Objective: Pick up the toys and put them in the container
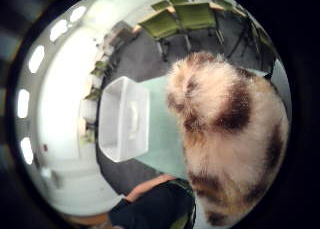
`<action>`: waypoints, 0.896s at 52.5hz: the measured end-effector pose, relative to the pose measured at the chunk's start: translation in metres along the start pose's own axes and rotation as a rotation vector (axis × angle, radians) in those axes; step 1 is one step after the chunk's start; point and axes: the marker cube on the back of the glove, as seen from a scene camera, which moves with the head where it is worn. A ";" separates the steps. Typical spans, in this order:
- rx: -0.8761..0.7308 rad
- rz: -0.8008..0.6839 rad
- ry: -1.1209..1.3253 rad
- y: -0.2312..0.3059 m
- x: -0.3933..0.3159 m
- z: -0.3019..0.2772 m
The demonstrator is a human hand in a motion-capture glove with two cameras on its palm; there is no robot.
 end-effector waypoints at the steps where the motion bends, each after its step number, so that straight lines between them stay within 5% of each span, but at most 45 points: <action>1: 0.014 -0.017 -0.001 -0.004 -0.012 -0.009; 12: 0.128 -0.272 -0.030 -0.014 -0.166 -0.075; 24: 0.108 -0.537 -0.127 0.002 -0.321 -0.076; 35: 0.096 -0.442 -0.013 -0.005 -0.387 -0.041; 43: -0.102 -0.362 0.096 0.004 -0.400 -0.014; 47: -0.151 -0.477 0.084 0.010 -0.395 -0.012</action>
